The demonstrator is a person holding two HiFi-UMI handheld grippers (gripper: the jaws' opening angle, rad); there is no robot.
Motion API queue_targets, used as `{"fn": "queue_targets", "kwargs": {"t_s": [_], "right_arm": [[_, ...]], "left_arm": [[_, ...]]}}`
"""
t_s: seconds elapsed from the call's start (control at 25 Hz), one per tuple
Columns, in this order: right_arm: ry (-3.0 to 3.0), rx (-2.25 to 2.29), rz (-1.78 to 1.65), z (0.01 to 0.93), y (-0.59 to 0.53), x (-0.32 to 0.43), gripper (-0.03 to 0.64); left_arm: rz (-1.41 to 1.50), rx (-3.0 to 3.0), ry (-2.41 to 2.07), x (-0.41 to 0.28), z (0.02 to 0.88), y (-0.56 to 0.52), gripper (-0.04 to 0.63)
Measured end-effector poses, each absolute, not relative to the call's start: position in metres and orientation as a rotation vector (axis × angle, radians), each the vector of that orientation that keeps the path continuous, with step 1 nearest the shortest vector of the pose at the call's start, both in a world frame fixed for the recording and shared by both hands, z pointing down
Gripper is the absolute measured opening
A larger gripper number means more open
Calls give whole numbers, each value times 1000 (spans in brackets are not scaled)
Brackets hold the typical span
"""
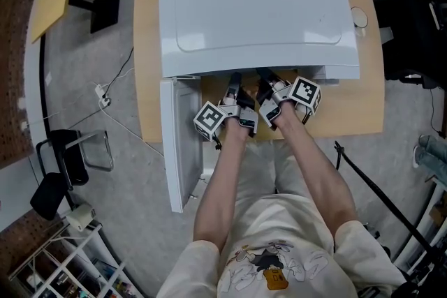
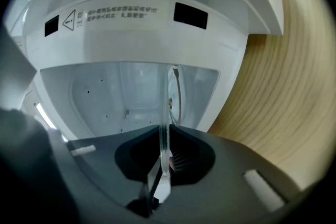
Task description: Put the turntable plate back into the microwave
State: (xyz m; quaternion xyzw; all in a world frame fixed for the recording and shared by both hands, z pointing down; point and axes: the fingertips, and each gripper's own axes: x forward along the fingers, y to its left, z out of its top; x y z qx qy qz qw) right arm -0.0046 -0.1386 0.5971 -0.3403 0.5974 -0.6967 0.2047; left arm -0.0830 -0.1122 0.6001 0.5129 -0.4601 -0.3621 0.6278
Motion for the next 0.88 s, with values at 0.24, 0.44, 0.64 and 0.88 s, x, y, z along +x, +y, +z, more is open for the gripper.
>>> {"fn": "queue_targets", "kwargs": {"t_s": [0.24, 0.44, 0.64, 0.88], "right_arm": [[1722, -931, -1988, 602, -126, -3, 78], [1818, -928, -2047, 604, -106, -9, 73], [1805, -926, -2087, 609, -109, -7, 50], [1719, -1002, -2063, 611, -122, -2, 40]], "left_arm": [[-853, 1143, -1043, -78, 606, -109, 34], [-804, 1156, -1053, -69, 612, -112, 32], [-741, 1170, -1007, -63, 615, -114, 40], [-684, 1186, -1056, -62, 612, -102, 51]]}}
